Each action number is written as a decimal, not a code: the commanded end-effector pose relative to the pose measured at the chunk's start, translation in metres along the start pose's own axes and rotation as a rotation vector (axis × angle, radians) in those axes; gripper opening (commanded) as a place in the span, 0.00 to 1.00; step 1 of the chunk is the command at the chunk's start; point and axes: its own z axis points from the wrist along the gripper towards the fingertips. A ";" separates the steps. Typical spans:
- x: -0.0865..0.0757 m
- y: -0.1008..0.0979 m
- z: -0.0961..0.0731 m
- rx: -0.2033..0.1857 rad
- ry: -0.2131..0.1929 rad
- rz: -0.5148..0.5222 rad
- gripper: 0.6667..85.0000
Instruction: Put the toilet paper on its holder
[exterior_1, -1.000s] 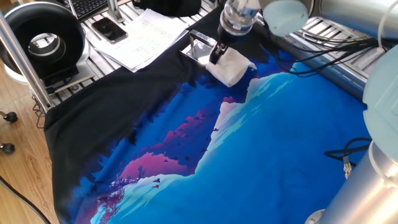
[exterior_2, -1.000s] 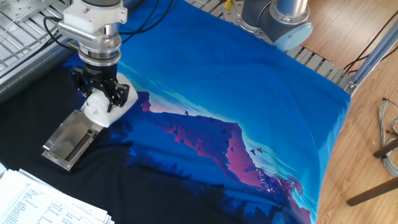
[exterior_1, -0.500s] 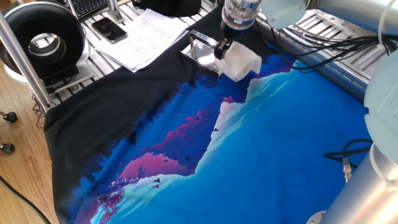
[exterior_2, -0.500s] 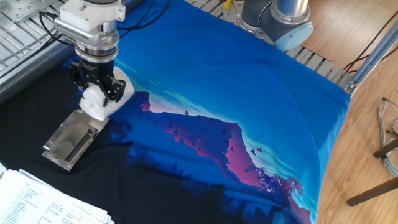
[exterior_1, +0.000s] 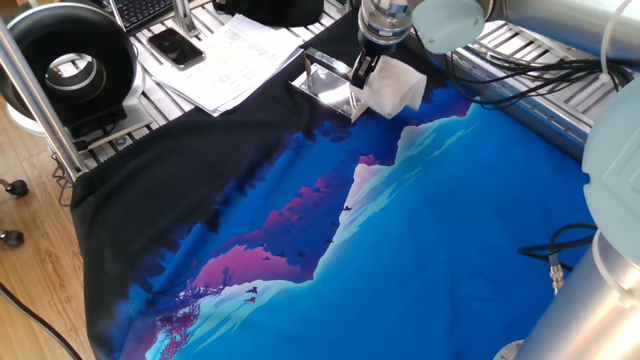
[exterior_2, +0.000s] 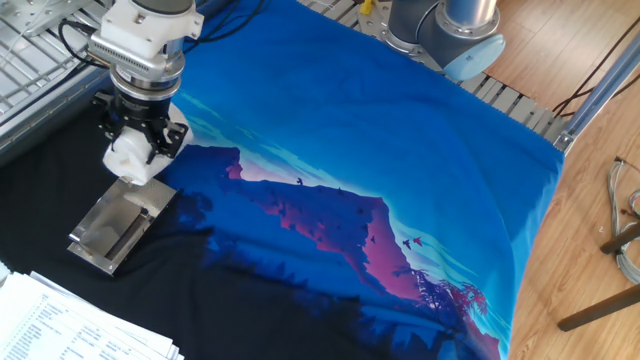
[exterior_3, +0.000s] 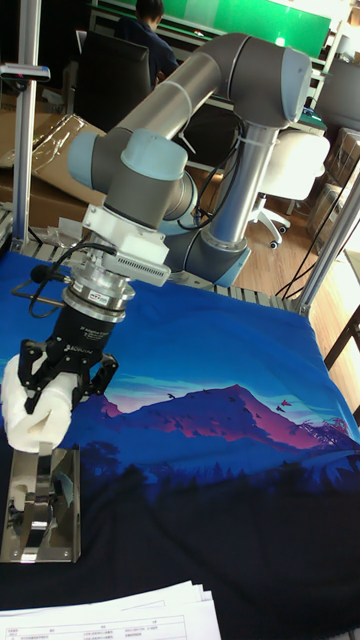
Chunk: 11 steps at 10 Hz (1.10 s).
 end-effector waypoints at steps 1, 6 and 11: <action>-0.006 -0.003 0.001 0.006 -0.020 -0.031 0.39; -0.008 0.001 0.002 -0.012 -0.012 -0.050 0.38; -0.014 0.022 0.000 -0.096 -0.011 -0.011 0.41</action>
